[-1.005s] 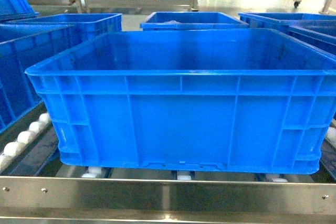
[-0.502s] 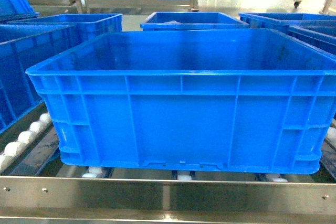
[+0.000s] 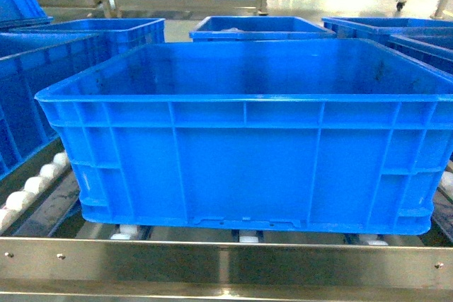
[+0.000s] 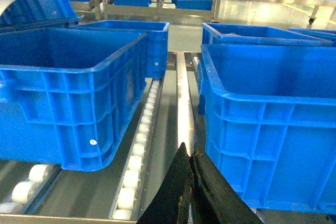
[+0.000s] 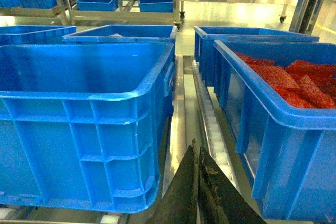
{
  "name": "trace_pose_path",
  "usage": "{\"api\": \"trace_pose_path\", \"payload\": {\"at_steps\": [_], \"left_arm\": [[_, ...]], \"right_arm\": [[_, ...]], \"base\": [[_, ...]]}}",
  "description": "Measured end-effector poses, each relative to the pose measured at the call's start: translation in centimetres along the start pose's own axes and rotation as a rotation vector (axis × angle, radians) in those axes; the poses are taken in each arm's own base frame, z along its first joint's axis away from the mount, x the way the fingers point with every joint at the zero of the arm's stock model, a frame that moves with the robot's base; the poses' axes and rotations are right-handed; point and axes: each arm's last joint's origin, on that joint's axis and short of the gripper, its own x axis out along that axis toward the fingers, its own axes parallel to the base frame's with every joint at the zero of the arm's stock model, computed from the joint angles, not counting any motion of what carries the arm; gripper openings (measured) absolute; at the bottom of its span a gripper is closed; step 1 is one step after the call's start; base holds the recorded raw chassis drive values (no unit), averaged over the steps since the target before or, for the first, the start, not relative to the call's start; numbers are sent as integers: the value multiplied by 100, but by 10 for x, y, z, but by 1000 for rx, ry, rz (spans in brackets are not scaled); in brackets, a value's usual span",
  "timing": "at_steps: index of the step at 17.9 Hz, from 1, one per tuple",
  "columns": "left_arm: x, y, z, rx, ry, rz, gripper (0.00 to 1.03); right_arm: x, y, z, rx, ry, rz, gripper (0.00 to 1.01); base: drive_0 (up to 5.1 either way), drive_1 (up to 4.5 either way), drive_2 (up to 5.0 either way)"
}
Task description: Place box next to blue box on left shelf
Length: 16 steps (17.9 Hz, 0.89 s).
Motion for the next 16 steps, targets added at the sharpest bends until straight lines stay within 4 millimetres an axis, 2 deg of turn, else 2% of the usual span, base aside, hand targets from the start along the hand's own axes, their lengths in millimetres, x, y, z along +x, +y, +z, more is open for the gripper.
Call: {"api": "trace_pose_path", "payload": {"at_steps": [5, 16], "left_arm": [[-17, 0, 7, 0, -31, -1, 1], [-33, 0, 7, 0, -34, -1, 1]], "right_arm": [[-17, 0, 6, 0, -24, 0, 1], [-33, 0, 7, 0, -29, 0, 1]], "base": [[0, 0, 0], [0, 0, 0]]}}
